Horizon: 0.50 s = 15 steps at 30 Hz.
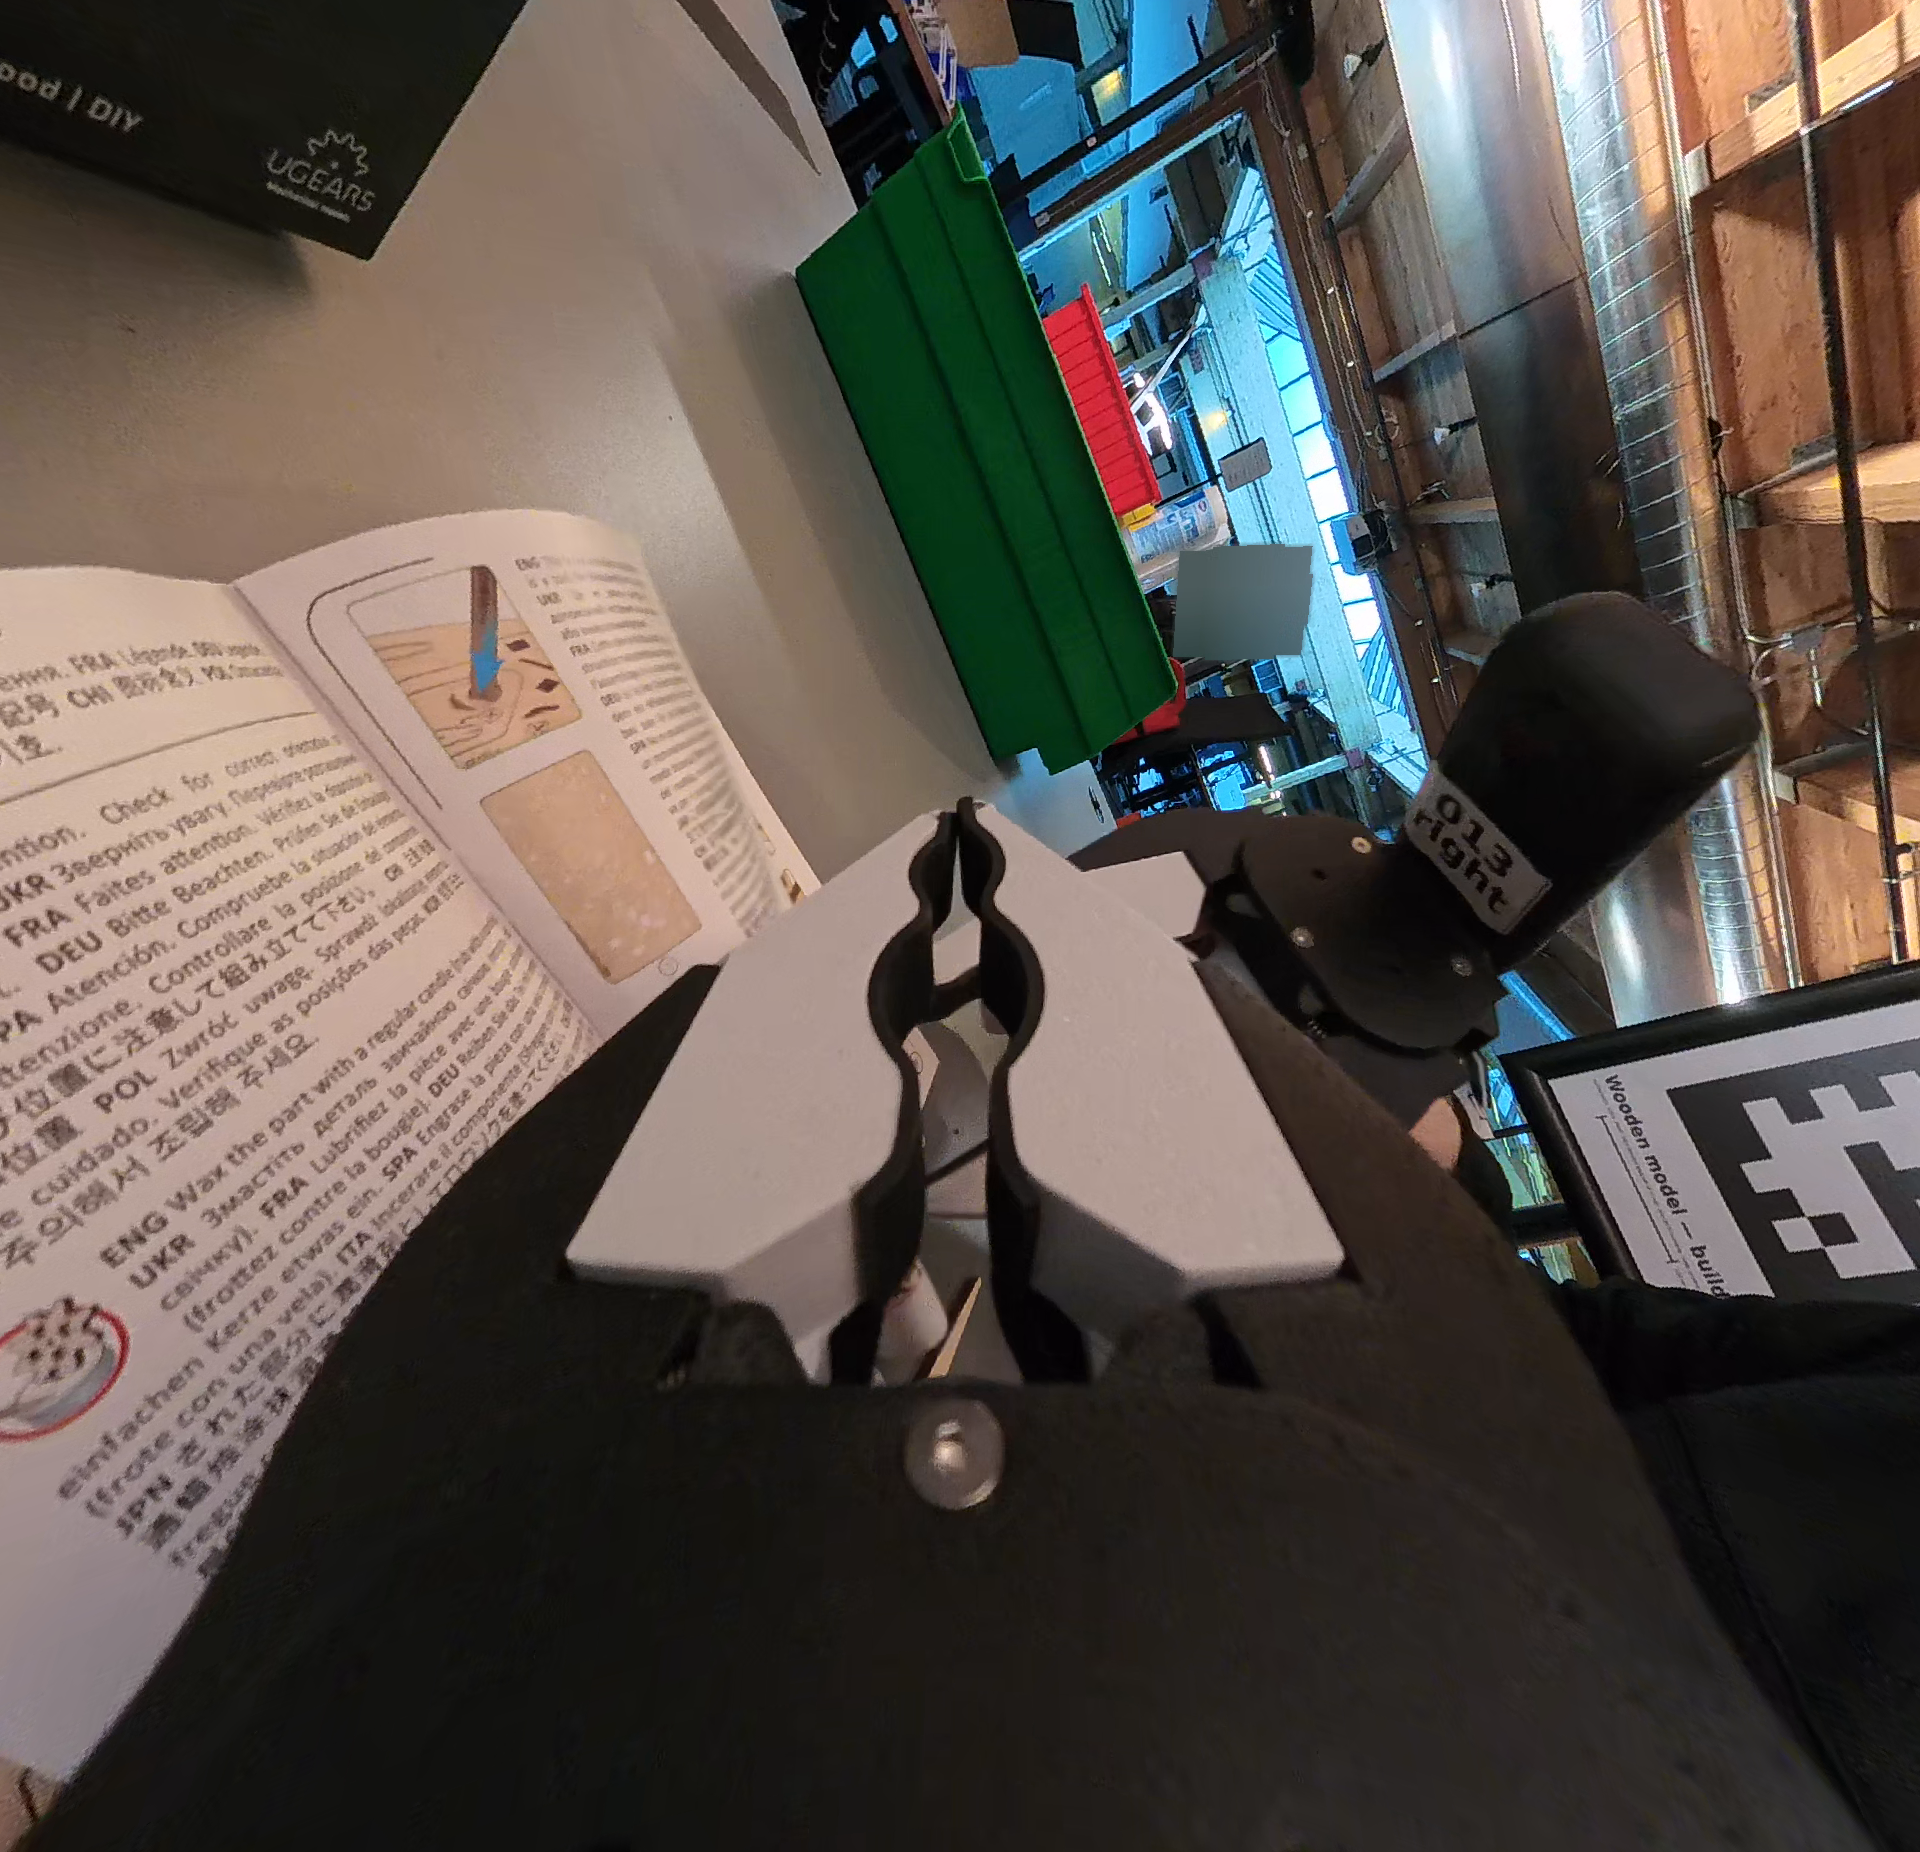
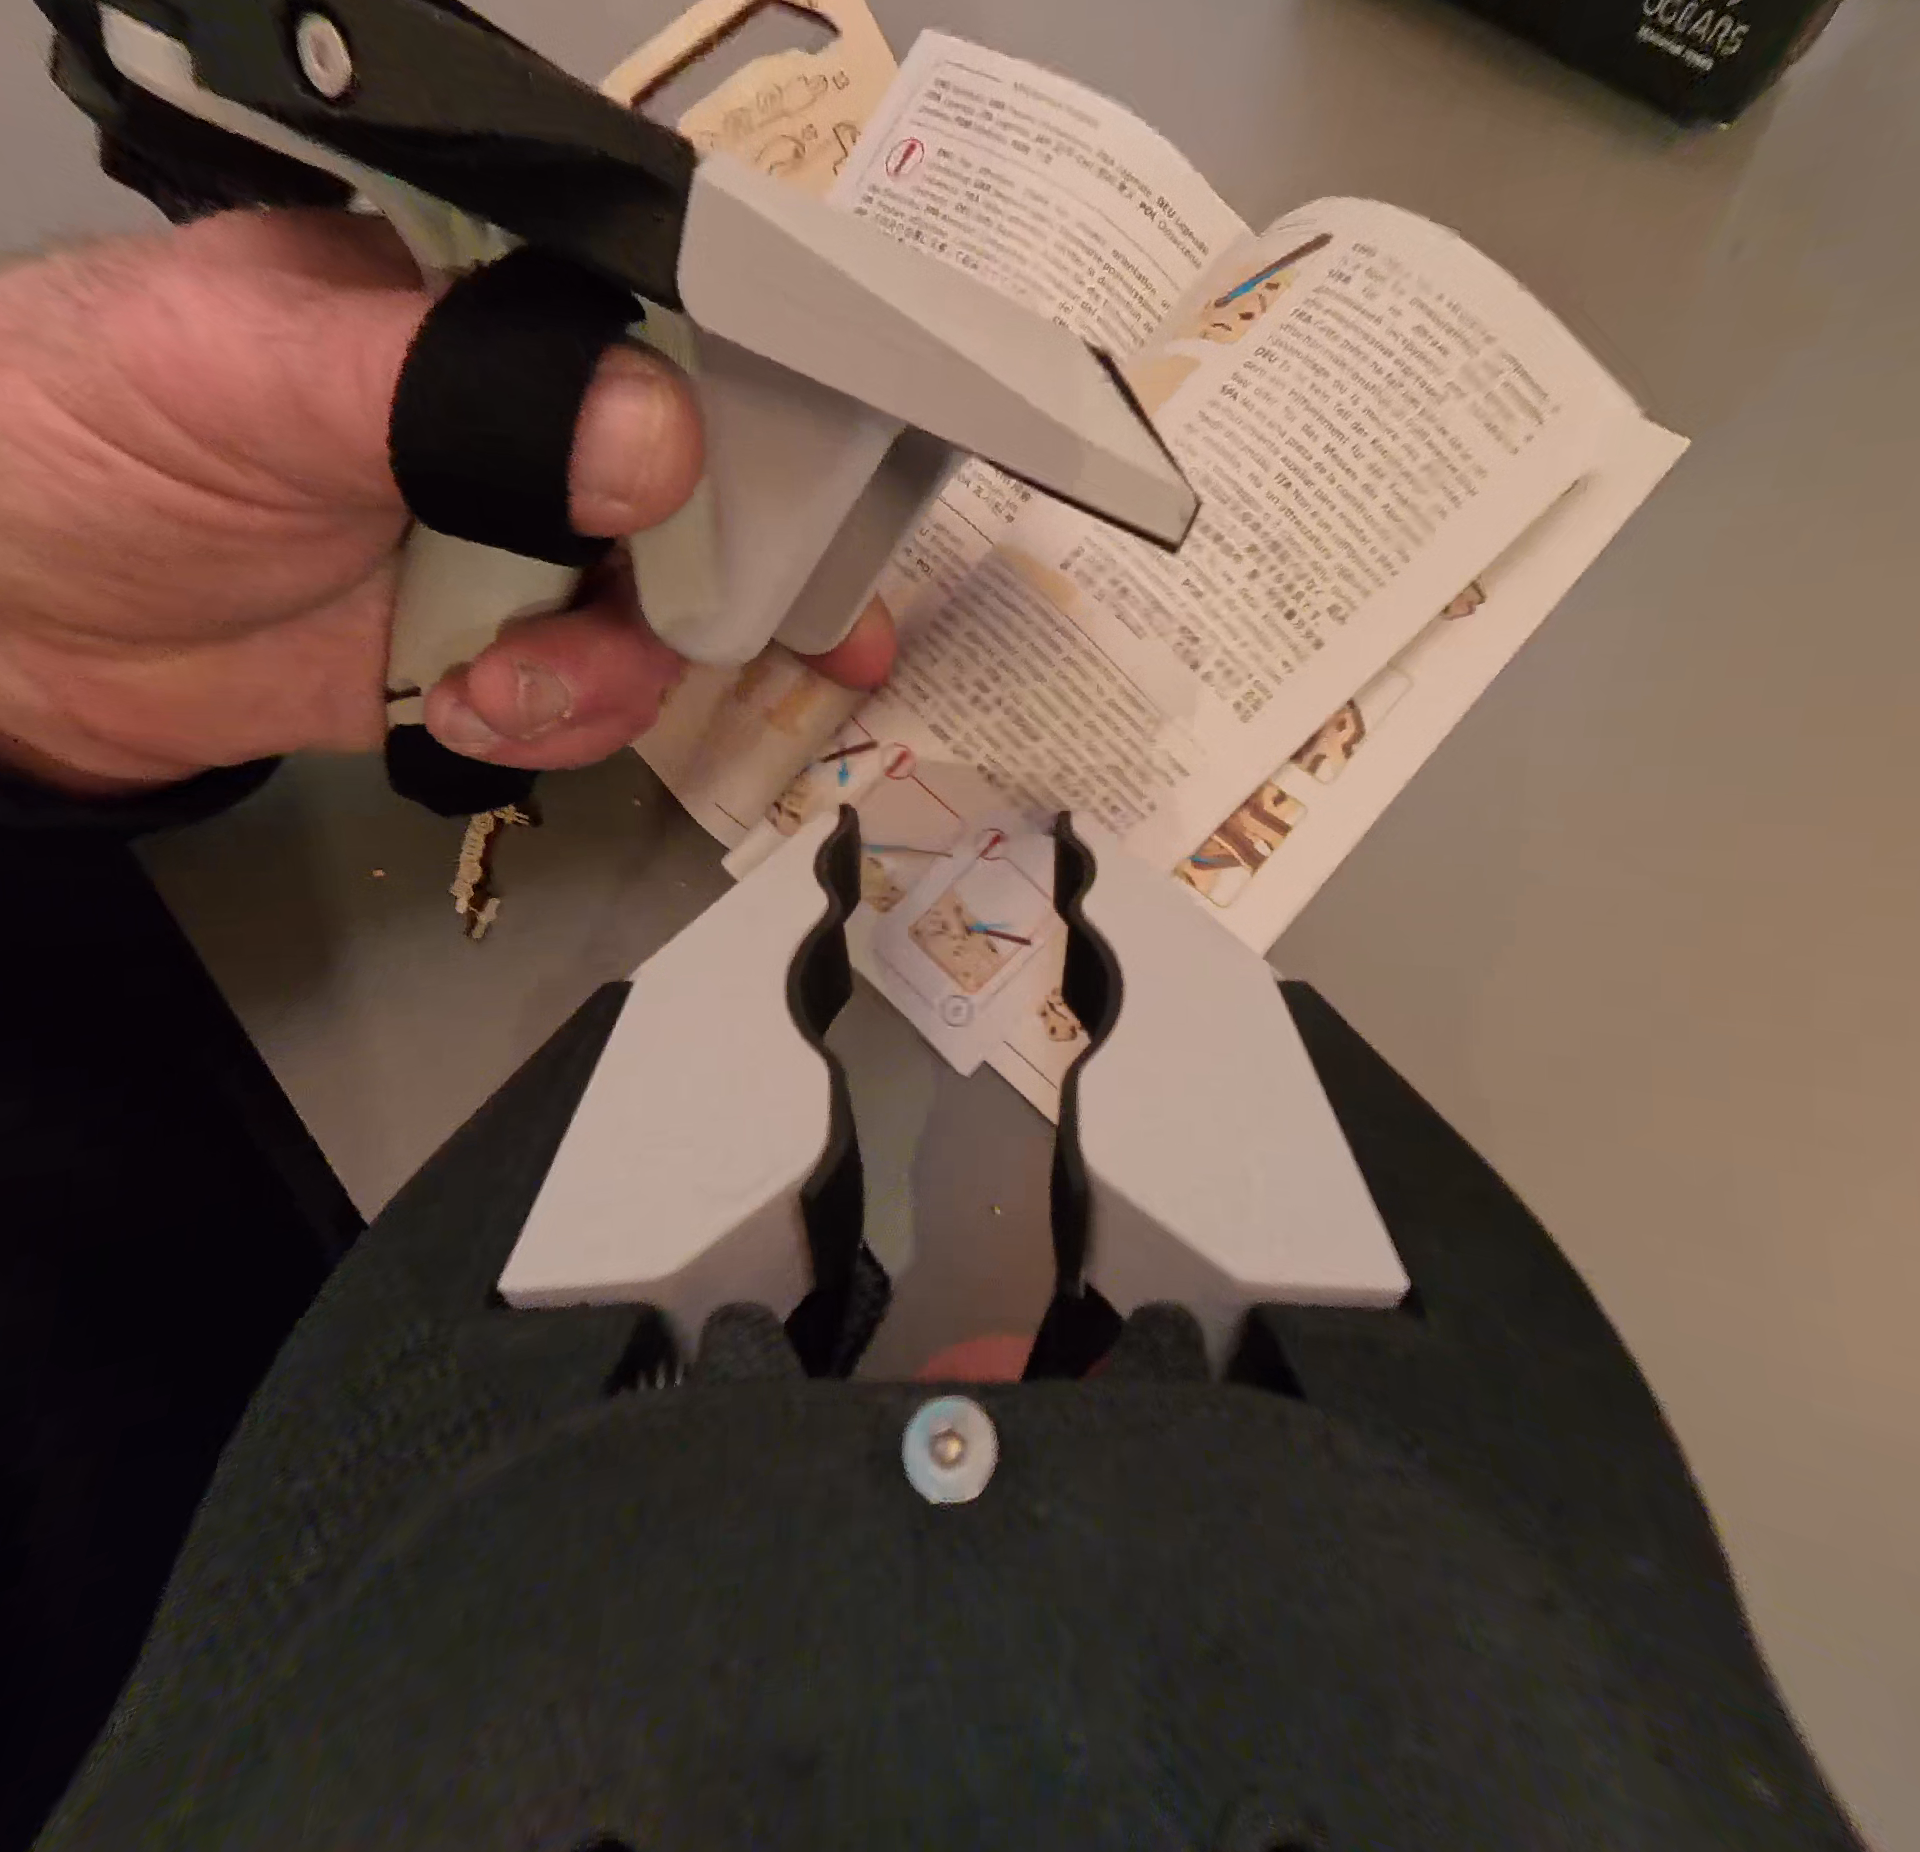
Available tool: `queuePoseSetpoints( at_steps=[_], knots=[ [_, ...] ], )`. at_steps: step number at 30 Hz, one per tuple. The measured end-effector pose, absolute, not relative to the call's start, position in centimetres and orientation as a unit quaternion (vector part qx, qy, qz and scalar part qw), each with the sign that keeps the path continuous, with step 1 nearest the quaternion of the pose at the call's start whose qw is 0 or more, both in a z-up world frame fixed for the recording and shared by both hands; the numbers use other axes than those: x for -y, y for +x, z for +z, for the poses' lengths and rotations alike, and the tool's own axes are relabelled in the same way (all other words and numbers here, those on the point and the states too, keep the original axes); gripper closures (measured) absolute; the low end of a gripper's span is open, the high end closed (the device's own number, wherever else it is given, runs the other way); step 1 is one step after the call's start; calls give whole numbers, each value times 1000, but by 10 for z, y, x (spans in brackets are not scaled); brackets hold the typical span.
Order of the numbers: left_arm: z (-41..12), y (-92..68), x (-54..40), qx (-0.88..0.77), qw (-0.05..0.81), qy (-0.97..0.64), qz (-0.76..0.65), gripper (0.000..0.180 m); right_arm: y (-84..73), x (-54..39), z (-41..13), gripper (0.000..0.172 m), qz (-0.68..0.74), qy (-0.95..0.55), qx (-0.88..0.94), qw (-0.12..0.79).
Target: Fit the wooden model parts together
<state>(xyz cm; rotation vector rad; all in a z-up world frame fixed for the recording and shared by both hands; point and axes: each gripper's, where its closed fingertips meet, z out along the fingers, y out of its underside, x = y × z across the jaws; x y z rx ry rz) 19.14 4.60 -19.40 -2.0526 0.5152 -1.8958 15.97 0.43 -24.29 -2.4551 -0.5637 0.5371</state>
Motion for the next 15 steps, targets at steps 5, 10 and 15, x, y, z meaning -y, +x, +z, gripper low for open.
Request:
queuePoseSetpoints(
  at_steps=[5,10,15],
  knots=[
    [-194,191,-46,-178,150,-714,-660,180,157,9,-243,112,195,-903,277,265],
    [-194,191,-46,-179,149,-715,-660,180,162,19,-250,114,171,-884,356,249],
    [-194,191,-46,-180,150,-714,-659,180,164,16,-252,140,170,-879,371,248]
  ],
)
